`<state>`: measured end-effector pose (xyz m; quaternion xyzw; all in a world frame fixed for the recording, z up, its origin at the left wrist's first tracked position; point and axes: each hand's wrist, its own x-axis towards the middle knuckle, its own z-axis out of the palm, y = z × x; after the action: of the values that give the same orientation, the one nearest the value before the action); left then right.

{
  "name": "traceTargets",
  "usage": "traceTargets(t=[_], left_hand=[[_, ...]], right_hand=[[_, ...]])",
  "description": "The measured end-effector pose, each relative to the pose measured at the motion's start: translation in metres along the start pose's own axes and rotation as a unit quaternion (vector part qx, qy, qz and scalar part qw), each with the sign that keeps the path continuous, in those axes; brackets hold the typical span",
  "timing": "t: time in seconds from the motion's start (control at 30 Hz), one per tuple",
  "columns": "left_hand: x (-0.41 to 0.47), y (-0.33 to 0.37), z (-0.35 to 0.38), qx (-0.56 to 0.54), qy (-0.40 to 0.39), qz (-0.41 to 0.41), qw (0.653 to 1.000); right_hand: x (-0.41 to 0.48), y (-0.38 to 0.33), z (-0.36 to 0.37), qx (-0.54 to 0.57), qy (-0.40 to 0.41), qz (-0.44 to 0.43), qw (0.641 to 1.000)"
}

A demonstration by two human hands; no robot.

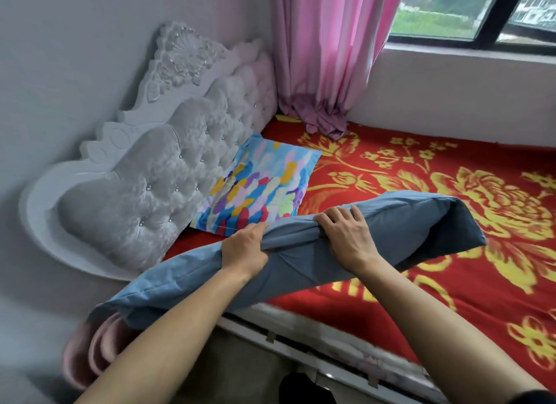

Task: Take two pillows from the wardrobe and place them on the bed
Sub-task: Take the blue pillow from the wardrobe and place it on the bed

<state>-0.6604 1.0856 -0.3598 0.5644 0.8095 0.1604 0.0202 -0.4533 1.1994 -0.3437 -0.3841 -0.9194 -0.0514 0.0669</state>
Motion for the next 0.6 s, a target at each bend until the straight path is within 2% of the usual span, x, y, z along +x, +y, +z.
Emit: traceTargets(t=[0.23, 0.4, 0.6], left_hand=[[0.112, -0.013, 0.012, 0.013, -0.025, -0.044, 0.999], [0.177, -0.028, 0.018, -0.019, 0.008, -0.080, 0.997], [0.254, -0.061, 0.035, -0.106, -0.023, -0.113, 0.988]], right_hand=[[0.117, 0.032, 0.032, 0.033, -0.023, -0.003, 0.999], [0.191, 0.045, 0.043, 0.050, -0.016, -0.008, 0.999], [0.276, 0.052, 0.053, 0.025, -0.012, -0.023, 0.999]])
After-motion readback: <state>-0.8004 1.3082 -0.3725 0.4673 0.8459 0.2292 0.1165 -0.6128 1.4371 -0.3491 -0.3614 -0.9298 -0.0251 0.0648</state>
